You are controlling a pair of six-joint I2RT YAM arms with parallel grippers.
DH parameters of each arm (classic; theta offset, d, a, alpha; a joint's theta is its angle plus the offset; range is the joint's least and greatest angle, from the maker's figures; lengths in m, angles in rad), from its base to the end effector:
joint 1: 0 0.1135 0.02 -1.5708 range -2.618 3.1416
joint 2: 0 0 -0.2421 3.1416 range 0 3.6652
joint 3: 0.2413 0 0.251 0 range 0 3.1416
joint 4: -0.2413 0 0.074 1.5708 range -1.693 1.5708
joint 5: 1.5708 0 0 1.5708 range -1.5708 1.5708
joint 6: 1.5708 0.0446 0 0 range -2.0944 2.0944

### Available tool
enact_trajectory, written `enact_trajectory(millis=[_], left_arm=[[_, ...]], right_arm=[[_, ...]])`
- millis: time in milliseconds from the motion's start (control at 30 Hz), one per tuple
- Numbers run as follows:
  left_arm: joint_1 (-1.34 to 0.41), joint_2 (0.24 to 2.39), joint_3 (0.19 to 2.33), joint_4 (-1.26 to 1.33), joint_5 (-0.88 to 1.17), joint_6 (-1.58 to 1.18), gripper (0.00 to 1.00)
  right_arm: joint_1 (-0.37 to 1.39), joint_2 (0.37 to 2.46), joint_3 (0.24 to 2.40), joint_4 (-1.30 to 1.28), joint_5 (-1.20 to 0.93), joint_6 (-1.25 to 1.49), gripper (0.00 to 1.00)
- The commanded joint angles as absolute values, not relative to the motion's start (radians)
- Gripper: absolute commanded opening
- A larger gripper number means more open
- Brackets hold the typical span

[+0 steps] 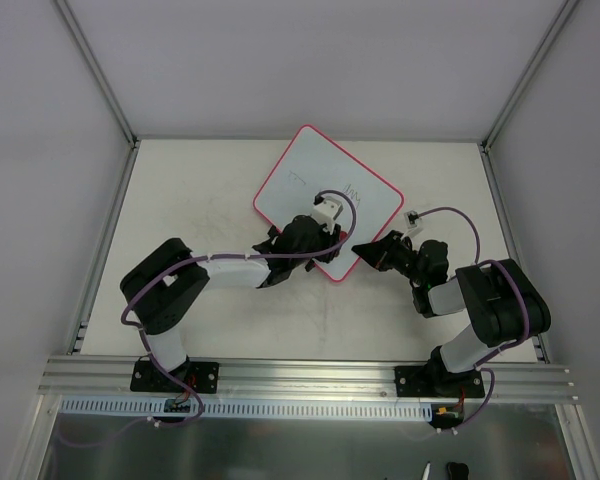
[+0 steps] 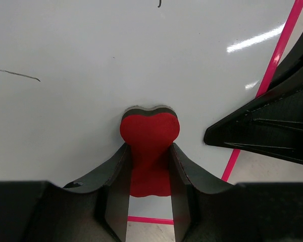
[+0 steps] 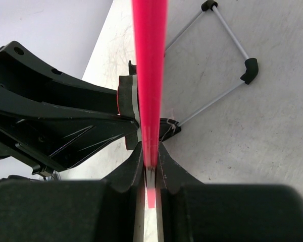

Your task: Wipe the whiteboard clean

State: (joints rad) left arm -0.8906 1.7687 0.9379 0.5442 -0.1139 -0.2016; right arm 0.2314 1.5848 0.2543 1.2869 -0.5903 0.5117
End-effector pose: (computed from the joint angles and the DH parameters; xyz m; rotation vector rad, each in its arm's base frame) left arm 0.2491 -0.2998 0.1779 0.5669 1.8204 -0.6470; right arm 0.2382 0.0816 0.1283 -0.2439 1.6934 1.0363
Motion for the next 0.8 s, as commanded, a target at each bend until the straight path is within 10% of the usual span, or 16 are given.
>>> enact_trajectory(millis=[0, 767], left_arm=[[-0.878, 1.807, 0.910, 0.477, -0.081, -0.232, 0.15], [-0.460, 1.997, 1.249, 0.212, 0.123, -0.319, 0.17]], right_arm=[[0.241, 1.554, 0.284, 1.531, -0.637, 0.494, 0.00], [0.241, 1.549, 0.282, 1.531, -0.638, 0.494, 0.00]])
